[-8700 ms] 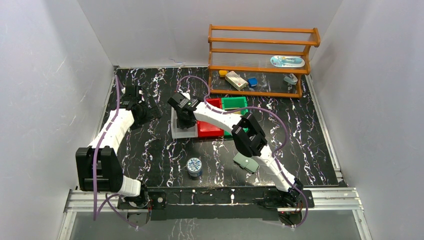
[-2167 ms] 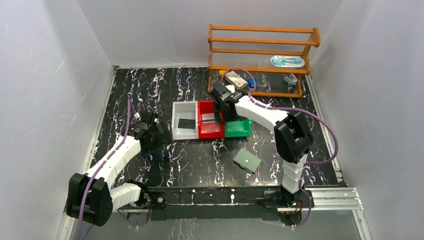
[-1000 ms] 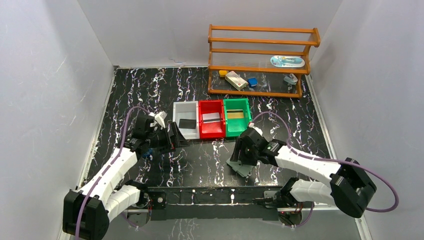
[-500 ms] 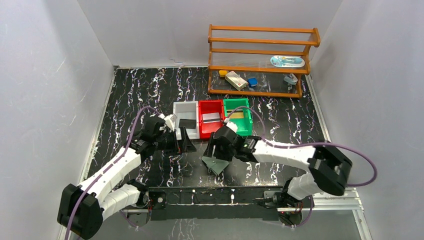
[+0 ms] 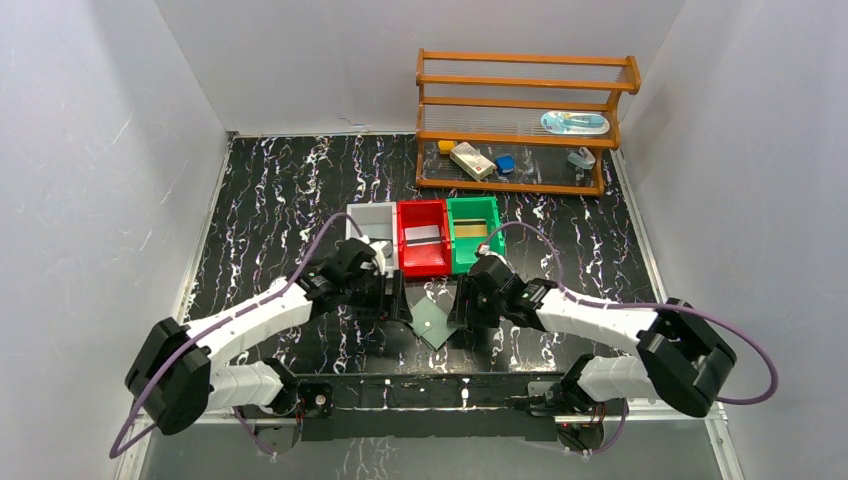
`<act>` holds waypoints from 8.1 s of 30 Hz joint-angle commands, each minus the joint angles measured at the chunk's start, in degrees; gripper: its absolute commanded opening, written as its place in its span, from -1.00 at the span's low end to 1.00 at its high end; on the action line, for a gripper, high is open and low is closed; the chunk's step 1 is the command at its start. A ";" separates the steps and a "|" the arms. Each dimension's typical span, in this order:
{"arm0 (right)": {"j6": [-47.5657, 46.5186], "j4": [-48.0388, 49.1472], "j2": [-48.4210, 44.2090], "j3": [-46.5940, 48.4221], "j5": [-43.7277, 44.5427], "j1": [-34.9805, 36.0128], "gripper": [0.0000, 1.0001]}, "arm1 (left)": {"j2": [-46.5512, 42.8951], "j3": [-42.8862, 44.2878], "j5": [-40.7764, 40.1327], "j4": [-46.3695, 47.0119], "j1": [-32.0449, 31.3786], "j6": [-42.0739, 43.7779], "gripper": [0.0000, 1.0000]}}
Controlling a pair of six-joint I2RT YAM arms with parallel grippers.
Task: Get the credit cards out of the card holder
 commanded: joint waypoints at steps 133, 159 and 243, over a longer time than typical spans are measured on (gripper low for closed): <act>18.68 51.84 12.55 -10.25 -17.16 3.56 -0.83 | 12.36 7.56 -10.90 -2.39 -9.30 10.01 0.00; 18.83 42.88 8.46 -11.50 -12.54 3.86 -0.85 | 15.06 6.80 -27.88 -11.18 -10.17 4.36 -0.66; 4.31 -1.07 2.31 5.63 6.07 7.93 0.07 | -5.57 5.93 -14.53 -6.19 -7.46 4.22 -1.00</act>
